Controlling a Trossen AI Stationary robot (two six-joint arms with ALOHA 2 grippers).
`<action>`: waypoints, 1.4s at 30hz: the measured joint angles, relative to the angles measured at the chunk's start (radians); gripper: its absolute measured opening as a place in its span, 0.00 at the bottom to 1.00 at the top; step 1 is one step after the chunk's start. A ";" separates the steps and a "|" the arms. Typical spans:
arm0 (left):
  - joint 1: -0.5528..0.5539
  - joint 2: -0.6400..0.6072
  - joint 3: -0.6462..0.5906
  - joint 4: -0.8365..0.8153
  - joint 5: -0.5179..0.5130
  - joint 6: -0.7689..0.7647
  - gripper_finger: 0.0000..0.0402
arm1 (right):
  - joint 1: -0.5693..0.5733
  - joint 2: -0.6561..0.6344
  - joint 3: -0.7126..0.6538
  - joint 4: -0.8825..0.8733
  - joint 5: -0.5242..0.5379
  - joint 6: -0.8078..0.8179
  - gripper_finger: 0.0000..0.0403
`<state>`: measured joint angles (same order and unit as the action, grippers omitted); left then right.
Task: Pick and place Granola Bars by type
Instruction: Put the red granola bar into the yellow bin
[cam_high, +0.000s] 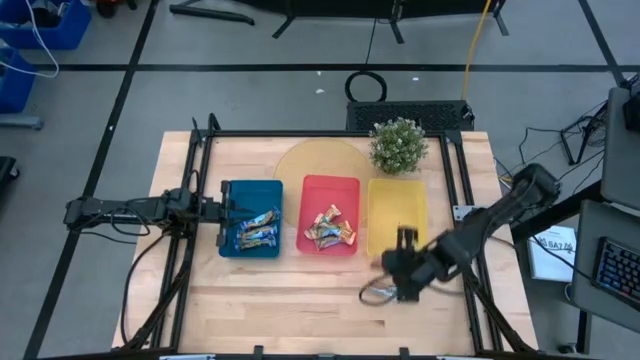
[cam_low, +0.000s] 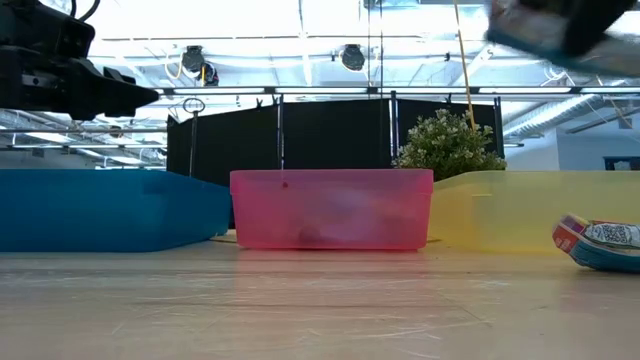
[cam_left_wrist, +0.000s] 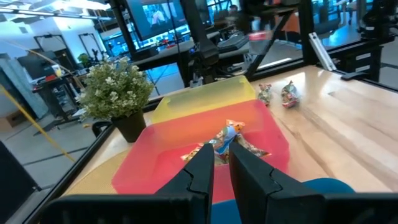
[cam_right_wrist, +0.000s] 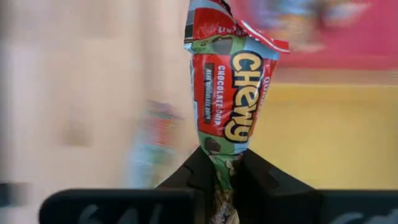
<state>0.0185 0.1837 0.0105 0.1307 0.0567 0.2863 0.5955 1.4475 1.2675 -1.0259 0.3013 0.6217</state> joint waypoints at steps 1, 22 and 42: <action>0.000 0.000 0.000 0.000 -0.008 0.000 0.14 | -0.027 -0.020 0.000 -0.044 0.027 -0.031 0.08; 0.000 0.000 0.000 0.000 -0.066 -0.001 0.14 | -0.524 -0.081 -0.449 0.176 -0.069 -0.590 0.07; 0.000 0.000 0.000 0.000 -0.066 -0.003 0.14 | -0.531 -0.079 -0.514 0.317 -0.122 -0.546 0.33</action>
<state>0.0182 0.1841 0.0109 0.1307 -0.0097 0.2836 0.0647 1.3689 0.7533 -0.7088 0.1795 0.0752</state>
